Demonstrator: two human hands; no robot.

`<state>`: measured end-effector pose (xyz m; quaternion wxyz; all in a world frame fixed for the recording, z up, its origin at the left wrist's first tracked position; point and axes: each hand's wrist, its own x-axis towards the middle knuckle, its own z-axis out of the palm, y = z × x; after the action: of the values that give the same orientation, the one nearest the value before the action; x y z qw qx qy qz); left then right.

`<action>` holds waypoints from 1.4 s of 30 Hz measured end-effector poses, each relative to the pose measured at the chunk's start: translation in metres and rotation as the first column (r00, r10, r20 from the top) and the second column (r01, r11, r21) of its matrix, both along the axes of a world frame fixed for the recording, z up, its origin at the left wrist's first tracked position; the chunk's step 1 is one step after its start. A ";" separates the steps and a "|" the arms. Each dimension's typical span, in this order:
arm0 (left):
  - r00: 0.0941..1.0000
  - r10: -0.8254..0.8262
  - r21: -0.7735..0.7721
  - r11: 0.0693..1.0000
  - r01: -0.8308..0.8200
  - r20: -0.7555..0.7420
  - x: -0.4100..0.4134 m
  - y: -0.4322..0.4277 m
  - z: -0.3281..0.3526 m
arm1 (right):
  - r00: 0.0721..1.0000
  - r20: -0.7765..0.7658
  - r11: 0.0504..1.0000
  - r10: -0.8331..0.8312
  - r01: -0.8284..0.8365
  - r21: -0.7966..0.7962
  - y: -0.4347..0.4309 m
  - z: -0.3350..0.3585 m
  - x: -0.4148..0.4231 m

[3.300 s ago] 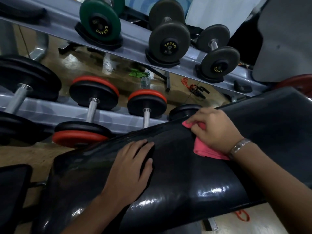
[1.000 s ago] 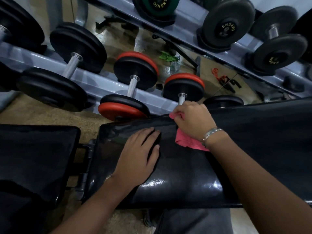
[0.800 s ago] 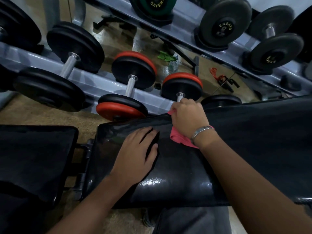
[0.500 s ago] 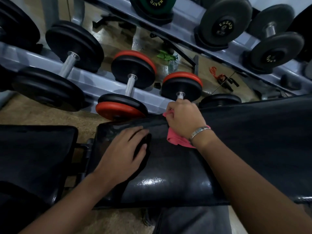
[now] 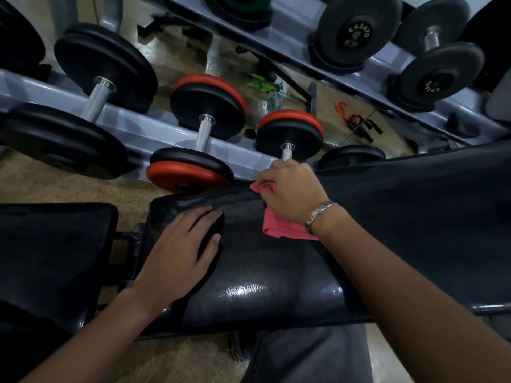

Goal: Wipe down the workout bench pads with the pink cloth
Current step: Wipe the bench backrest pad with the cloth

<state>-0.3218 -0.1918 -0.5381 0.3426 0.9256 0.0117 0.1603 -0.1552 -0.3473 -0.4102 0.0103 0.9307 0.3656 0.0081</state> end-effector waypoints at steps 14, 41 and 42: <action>1.000 0.016 0.054 0.998 -0.018 0.024 -0.002 -0.002 -0.003 | 0.998 0.027 0.998 -0.065 0.065 -0.007 0.021 -0.011 0.006; 0.951 -0.119 -0.092 0.991 0.096 -0.286 -0.015 0.066 0.003 | 0.986 -0.124 0.990 0.109 -0.097 0.099 0.077 -0.054 -0.031; 0.947 -0.131 -0.114 0.988 0.101 -0.292 -0.014 0.070 0.003 | 0.988 -0.127 0.992 0.089 -0.076 0.104 0.080 -0.055 -0.028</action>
<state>-0.3362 -0.1217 -0.5352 0.3907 0.9204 0.0167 -0.0026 -0.1834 -0.2676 -0.4652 -0.0603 0.9127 0.4028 -0.0344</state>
